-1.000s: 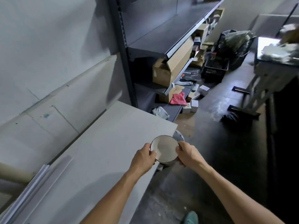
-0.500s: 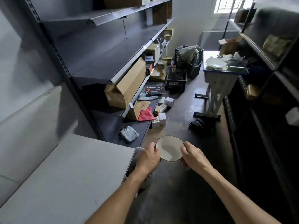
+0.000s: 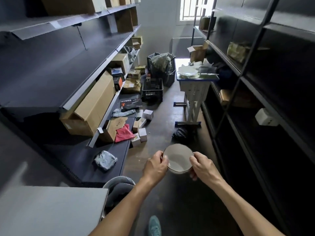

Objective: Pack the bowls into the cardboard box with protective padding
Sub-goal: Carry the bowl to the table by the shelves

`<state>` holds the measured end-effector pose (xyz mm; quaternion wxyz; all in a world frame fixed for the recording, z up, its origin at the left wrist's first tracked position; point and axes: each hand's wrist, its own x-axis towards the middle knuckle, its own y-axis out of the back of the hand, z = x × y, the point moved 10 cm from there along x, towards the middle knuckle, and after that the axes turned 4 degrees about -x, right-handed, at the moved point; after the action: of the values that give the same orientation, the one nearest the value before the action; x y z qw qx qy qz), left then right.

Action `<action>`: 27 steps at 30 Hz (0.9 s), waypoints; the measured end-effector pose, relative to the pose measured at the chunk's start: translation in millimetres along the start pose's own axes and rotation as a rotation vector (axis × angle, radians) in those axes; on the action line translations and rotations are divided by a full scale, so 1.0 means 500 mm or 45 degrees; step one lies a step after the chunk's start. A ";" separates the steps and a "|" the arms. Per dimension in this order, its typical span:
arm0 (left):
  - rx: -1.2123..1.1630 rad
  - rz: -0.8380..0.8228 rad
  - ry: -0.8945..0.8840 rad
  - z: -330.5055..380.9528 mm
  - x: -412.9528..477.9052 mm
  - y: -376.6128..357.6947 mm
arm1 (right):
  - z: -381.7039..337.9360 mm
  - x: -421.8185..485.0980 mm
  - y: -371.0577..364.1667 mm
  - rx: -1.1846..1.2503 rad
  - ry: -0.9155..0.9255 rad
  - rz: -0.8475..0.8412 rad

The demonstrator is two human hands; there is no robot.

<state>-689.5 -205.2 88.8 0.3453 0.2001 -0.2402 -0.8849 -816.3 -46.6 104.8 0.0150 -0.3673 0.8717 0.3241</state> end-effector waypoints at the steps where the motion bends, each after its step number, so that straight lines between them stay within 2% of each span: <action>1: 0.012 -0.004 -0.007 0.003 0.023 -0.002 | -0.002 0.021 0.002 0.001 -0.008 0.010; 14: 0.028 -0.075 -0.093 0.028 0.446 0.113 | -0.155 0.397 -0.031 0.026 -0.008 0.018; 19: -0.002 -0.044 -0.115 0.052 0.568 0.162 | -0.220 0.516 -0.033 0.022 -0.018 0.072; 27: -0.039 -0.024 -0.093 0.075 0.763 0.181 | -0.287 0.712 -0.018 -0.059 0.000 0.047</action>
<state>-922.3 -523.0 98.2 0.3308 0.1646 -0.2372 -0.8985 -1039.8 -358.2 119.1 0.0003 -0.3515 0.8705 0.3445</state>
